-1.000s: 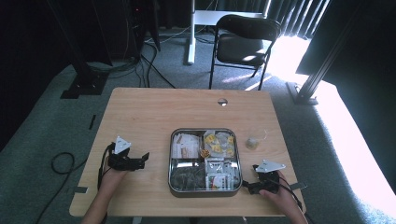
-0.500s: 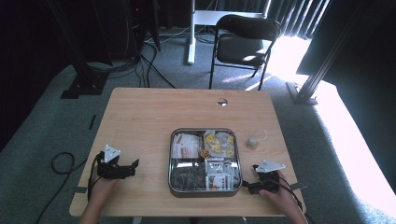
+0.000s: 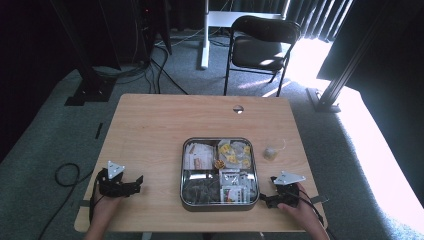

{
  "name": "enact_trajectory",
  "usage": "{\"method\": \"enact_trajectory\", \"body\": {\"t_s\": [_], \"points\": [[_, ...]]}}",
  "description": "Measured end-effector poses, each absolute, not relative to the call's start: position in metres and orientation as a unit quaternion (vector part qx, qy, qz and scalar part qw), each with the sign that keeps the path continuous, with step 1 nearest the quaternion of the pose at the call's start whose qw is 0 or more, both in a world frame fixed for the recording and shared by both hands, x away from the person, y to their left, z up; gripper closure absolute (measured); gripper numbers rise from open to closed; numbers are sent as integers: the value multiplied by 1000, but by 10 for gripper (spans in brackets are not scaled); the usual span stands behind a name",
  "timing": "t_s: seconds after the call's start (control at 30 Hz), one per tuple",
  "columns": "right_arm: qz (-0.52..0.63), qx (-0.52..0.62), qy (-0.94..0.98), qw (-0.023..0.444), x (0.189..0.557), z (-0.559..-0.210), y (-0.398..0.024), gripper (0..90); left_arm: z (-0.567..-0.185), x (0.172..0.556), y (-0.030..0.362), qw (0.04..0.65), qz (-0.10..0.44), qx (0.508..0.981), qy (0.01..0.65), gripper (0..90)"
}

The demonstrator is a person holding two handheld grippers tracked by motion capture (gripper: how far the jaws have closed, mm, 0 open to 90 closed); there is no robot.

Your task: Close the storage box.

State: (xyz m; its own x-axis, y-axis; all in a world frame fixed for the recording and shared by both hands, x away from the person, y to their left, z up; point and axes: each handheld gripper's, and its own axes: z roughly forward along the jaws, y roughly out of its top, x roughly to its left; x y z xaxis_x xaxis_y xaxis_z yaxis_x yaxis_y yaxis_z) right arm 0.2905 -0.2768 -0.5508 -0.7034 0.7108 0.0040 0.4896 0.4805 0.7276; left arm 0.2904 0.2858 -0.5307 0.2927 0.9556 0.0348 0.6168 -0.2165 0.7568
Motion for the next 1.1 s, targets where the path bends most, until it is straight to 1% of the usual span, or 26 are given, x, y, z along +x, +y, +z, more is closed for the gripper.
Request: {"method": "enact_trajectory", "body": {"t_s": [0.37, 0.63, 0.73, 0.8, 0.97, 1.1], "points": [[366, 354, 847, 152, 291, -551, -277, 140, -539, 283, 297, 300, 274, 723, 559, 11], [367, 354, 847, 152, 291, -551, -277, 140, -542, 281, 304, 288, 268, 714, 578, 11], [366, 353, 847, 152, 291, -551, -277, 140, -544, 278, 307, 278, 277, 706, 589, 11], [366, 353, 847, 152, 291, -551, -277, 140, -545, 277, 310, 278, 271, 704, 595, 11], [366, 353, 847, 152, 291, -551, -277, 140, -546, 274, 314, 266, 277, 702, 600, 11], [366, 354, 847, 152, 290, -551, -277, 140, -546, 273, 317, 266, 266, 699, 608, 11]]}}
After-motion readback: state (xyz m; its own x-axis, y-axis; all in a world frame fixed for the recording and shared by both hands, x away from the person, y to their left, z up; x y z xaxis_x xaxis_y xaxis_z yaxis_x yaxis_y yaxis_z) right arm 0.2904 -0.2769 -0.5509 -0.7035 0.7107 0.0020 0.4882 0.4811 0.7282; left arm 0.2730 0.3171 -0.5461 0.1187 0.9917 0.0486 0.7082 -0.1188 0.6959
